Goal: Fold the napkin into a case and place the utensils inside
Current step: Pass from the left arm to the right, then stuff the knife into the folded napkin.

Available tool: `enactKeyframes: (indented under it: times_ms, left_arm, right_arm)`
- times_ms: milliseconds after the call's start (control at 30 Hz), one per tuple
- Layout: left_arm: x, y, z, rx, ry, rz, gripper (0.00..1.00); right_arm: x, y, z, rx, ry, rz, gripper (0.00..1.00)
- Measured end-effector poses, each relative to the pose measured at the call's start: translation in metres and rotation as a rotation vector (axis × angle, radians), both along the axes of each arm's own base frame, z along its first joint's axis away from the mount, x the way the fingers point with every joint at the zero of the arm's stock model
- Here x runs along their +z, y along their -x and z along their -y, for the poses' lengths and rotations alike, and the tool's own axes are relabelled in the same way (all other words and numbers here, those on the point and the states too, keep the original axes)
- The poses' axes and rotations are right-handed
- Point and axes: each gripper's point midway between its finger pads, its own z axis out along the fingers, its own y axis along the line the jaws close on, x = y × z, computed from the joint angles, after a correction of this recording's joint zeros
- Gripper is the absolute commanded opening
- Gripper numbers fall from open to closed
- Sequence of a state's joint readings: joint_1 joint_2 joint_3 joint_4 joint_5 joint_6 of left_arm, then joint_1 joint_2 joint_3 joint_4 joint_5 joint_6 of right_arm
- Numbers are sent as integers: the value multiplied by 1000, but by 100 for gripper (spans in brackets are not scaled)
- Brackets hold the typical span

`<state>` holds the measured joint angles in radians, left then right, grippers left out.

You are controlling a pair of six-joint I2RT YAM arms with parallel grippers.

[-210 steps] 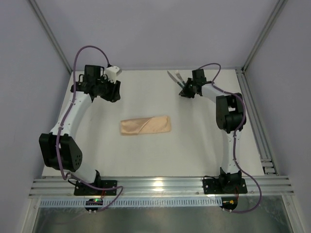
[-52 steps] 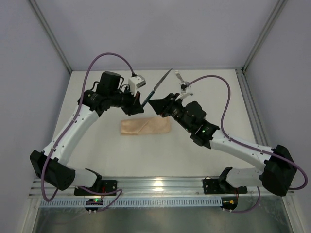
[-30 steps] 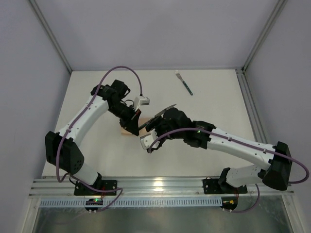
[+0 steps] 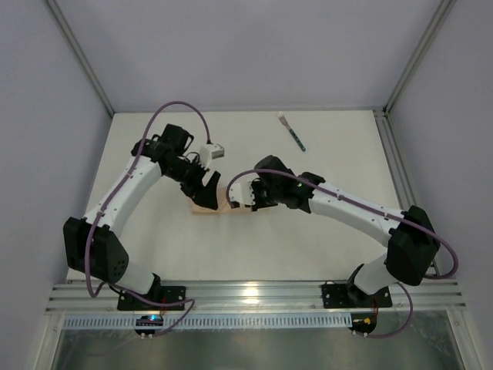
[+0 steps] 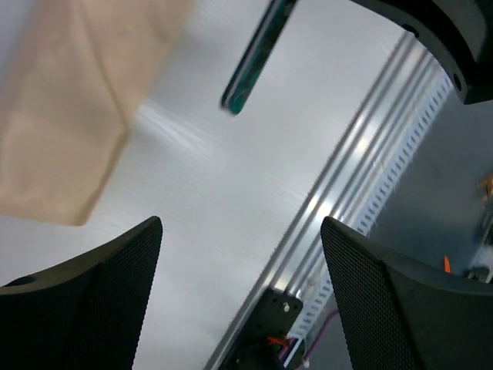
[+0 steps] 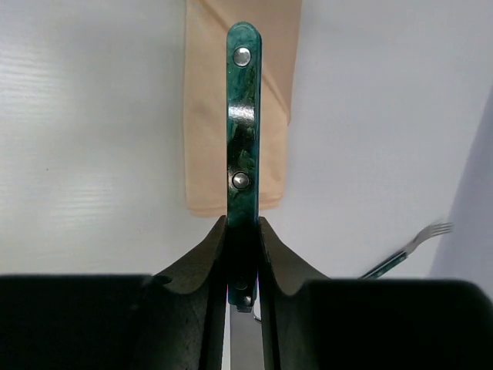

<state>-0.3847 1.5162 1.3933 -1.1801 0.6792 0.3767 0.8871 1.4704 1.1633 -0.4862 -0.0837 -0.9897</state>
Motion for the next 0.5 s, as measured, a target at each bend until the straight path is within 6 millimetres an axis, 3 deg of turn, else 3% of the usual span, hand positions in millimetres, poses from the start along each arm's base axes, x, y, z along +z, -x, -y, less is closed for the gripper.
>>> enactKeyframes:
  times_ms: [33, 167, 233, 367, 500]
  left_arm:
    - [0, -11, -7, 55, -4, 20, 83]
    - [-9, -64, -48, 303, -75, 126, 58]
    - [-21, -85, -64, 379, -129, 160, 54]
    - [-70, -110, -74, 436, -227, 127, 54]
    - [-114, -119, -82, 458, -314, 72, 49]
  right_arm:
    - [-7, -4, 7, -22, 14, -26, 4]
    - [-51, -25, 37, -124, 104, -157, 4]
    - [-67, -35, 43, -152, 148, -206, 4]
    - [-91, -52, 34, -163, 195, -268, 4]
    - [-102, -59, 26, -165, 224, -304, 4]
